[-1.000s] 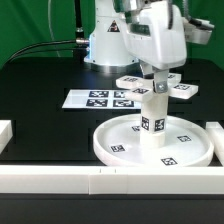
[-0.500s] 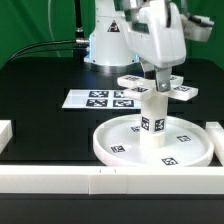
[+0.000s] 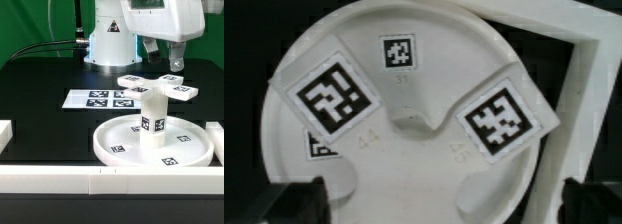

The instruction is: Assemble round table

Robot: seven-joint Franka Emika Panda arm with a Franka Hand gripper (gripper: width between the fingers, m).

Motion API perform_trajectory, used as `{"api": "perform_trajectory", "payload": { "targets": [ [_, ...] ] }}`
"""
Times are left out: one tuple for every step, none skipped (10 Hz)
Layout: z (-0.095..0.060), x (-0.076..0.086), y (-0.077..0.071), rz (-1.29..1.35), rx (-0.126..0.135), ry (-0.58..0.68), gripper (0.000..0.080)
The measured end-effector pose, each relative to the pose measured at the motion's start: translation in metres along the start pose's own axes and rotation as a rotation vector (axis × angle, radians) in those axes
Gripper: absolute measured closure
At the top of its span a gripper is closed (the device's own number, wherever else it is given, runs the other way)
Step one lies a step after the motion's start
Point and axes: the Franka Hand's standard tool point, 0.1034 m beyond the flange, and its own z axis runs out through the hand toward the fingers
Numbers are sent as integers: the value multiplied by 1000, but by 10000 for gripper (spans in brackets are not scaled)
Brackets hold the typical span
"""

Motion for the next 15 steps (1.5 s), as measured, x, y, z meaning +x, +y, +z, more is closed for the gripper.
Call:
{"api": "perform_trajectory", "payload": {
  "targets": [
    [3, -1, 1, -187, -22, -5, 151],
    [2, -1, -1, -251, -35, -21, 151],
    [2, -1, -5, -426, -45, -34, 151],
    [4, -1, -8, -562, -53, -57, 151],
    [7, -1, -12, -635, -59, -77, 151],
    [7, -1, -13, -686, -56, -77, 151],
    [7, -1, -13, -785, -53, -81, 151],
    [7, -1, -12, -852, -51, -84, 151],
    [7, 1, -11, -1000, -58, -85, 151],
    [8, 3, -12, -1171, -64, -83, 151],
    [8, 3, -12, -1301, -76, -81, 151],
    [9, 2, -13, -1437, -97, -79, 151],
    [8, 0, -16, -1550, -120, -72, 151],
    [8, -2, -17, -1663, -138, -72, 151],
    [8, -1, -16, -1718, -137, -77, 151]
  ]
}}
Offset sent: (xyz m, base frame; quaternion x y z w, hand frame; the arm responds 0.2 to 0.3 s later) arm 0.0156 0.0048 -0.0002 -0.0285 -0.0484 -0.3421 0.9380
